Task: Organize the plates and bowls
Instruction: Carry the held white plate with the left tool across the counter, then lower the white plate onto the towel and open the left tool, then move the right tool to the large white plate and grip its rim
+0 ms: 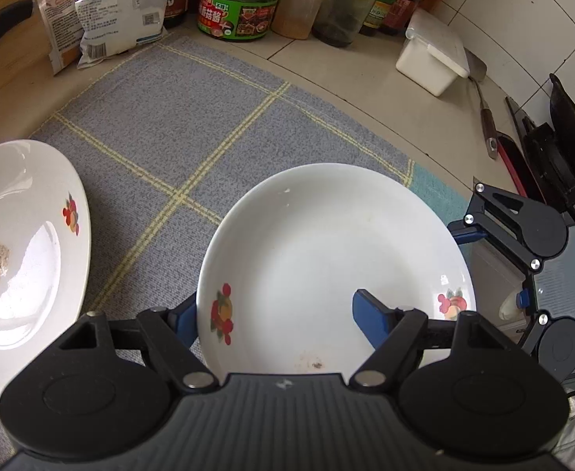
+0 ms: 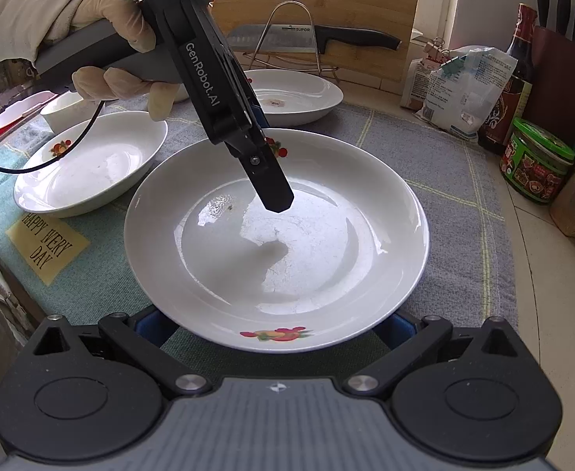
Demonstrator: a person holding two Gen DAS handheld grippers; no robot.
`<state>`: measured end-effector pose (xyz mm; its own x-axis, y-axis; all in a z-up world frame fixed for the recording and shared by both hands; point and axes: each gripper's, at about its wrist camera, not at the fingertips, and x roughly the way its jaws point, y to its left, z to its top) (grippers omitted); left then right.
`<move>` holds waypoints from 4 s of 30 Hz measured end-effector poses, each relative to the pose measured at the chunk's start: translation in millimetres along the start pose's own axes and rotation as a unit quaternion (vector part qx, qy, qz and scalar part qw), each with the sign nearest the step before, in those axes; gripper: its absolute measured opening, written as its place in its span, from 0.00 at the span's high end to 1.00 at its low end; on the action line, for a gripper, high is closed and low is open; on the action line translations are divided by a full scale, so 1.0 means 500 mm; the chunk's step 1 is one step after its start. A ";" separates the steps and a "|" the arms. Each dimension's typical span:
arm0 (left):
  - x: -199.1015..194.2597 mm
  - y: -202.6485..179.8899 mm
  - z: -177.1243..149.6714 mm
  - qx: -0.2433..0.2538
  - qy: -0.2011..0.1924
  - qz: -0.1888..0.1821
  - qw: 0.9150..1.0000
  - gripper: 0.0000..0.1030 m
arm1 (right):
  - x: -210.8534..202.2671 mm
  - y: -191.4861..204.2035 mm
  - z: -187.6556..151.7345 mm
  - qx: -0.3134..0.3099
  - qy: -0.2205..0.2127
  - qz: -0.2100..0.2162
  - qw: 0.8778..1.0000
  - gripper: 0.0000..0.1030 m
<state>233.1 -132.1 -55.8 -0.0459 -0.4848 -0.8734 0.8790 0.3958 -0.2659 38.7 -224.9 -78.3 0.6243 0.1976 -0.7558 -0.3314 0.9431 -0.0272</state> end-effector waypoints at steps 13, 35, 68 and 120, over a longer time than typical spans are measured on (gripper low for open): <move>0.025 0.012 0.060 -0.013 -0.019 0.005 1.000 0.25 | 0.006 -0.067 0.017 -0.007 -0.001 0.002 1.000 0.00; 0.107 0.070 0.211 -0.011 -0.040 0.022 0.999 0.25 | 0.072 -0.237 0.057 -0.013 -0.003 -0.009 1.000 0.00; 0.119 0.083 0.238 0.009 -0.057 0.051 0.997 0.20 | 0.102 -0.278 0.060 -0.004 0.010 -0.020 1.000 0.00; -0.148 -0.162 -0.273 -0.131 -0.205 0.274 0.930 0.07 | 0.022 0.018 0.043 0.099 0.010 0.009 0.995 0.00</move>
<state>100.3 -21.9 -25.4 0.6075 -0.3904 -0.6917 0.5692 0.8214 0.0363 58.0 -208.6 -72.7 0.6056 0.2107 -0.7674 -0.1946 0.9742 0.1140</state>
